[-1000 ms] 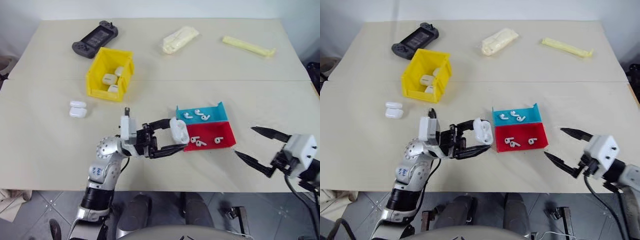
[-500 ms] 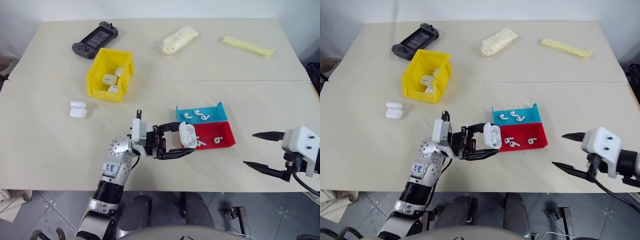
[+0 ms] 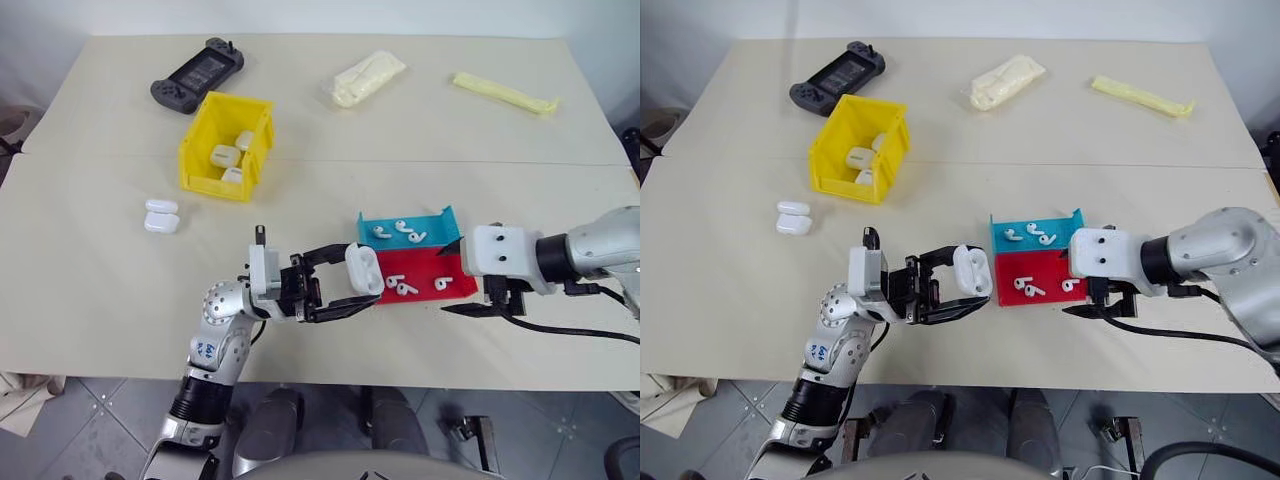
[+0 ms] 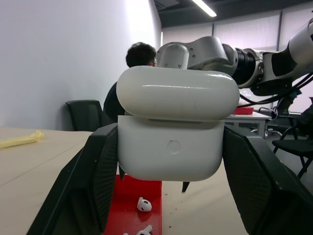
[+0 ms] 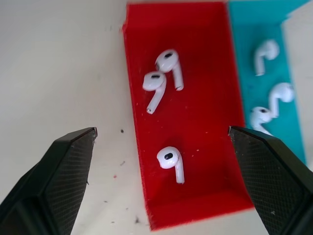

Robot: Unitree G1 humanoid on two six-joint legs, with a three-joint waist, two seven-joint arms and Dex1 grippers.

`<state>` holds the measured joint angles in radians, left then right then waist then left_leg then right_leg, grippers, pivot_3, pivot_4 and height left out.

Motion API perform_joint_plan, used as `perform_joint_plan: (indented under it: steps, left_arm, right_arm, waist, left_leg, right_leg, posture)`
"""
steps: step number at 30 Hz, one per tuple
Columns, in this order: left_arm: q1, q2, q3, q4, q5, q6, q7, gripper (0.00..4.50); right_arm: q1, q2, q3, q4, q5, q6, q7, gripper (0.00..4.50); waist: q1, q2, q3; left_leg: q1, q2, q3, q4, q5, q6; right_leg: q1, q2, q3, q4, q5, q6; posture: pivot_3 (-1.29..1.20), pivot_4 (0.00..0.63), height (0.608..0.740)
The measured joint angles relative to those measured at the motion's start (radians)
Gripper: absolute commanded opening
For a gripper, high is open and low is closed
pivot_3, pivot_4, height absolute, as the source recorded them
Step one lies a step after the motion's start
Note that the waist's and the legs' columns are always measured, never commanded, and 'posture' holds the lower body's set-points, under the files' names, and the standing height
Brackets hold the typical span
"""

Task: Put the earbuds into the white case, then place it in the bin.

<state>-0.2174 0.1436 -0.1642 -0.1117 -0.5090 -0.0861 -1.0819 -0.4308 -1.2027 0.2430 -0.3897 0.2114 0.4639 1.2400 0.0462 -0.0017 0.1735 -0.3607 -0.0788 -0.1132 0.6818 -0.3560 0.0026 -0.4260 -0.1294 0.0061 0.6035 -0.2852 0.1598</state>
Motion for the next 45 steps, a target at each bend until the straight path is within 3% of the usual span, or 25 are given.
perform_joint_plan:
  steps: [1, 4, 8, 33, 36, 41, 45]
  left_arm:
    - [0.003, 0.003, -0.002, -0.004, 0.0, 0.001, 0.007, 2.8]
    - [0.015, 0.01, -0.006, -0.013, 0.0, 0.008, 0.024, 2.8]
    - [0.021, 0.013, -0.012, -0.039, 0.001, 0.016, 0.045, 2.8]
    - [0.025, 0.033, -0.013, -0.073, 0.0, 0.056, 0.096, 2.8]
    - [0.026, 0.031, -0.012, -0.074, 0.0, 0.057, 0.109, 2.8]
    - [0.028, 0.032, -0.013, -0.078, 0.0, 0.057, 0.125, 2.8]
    - [0.031, 0.034, -0.014, -0.078, 0.0, 0.06, 0.126, 2.8]
  right_arm:
    - [-0.016, 0.01, 0.027, 0.019, -0.027, -0.02, 0.012, 4.5]
    - [-0.059, 0.044, 0.068, 0.077, -0.094, -0.08, 0.026, 3.87]
    - [-0.082, 0.065, 0.08, 0.121, -0.145, -0.114, 0.057, 2.53]
    - [-0.168, 0.158, 0.144, 0.275, -0.309, -0.291, 0.177, 2.53]
    - [-0.171, 0.166, 0.144, 0.278, -0.319, -0.298, 0.185, 1.97]
    - [-0.176, 0.194, 0.145, 0.283, -0.331, -0.308, 0.194, 0.44]
    - [-0.178, 0.199, 0.145, 0.285, -0.335, -0.31, 0.198, 0.44]
  waist:
    - [0.0, 0.0, 0.0]
    - [-0.002, 0.0, 0.0]
    - [-0.003, 0.0, 0.0]
    - [-0.02, 0.0, 0.0]
    - [-0.02, 0.0, 0.0]
    - [-0.021, 0.0, 0.0]
    - [-0.022, 0.0, 0.0]
  left_leg:
    - [0.0, 0.0, 0.0, 0.0, 0.0, 0.0]
    - [0.0, 0.0, 0.001, 0.0, 0.0, 0.0]
    - [0.0, 0.0, 0.001, 0.0, 0.0, 0.0]
    - [0.0, 0.0, 0.001, 0.0, 0.0, -0.001]
    - [0.0, 0.0, 0.001, 0.0, 0.0, -0.001]
    - [0.0, 0.0, 0.001, 0.0, 0.0, -0.001]
    - [0.001, 0.001, 0.001, 0.0, 0.0, -0.001]
  right_leg:
    - [0.0, 0.0, 0.0, 0.0, 0.0, 0.0]
    - [-0.001, 0.0, 0.001, 0.001, 0.0, 0.0]
    - [-0.001, 0.0, 0.001, 0.002, 0.0, 0.0]
    - [-0.001, 0.0, 0.001, 0.002, 0.0, 0.0]
    - [-0.001, 0.0, 0.001, 0.002, 0.0, 0.0]
    - [-0.001, 0.0, 0.001, 0.002, 0.0, 0.0]
    - [-0.001, 0.001, 0.001, 0.002, 0.0, 0.0]
  posture:
    - [0.0, 0.15, 0.74]
    - [0.0, 0.15, 0.74]
    - [0.0, 0.15, 0.74]
    - [0.0, 0.15, 0.74]
    - [0.0, 0.15, 0.74]
    - [0.0, 0.15, 0.74]
    - [0.0, 0.15, 0.74]
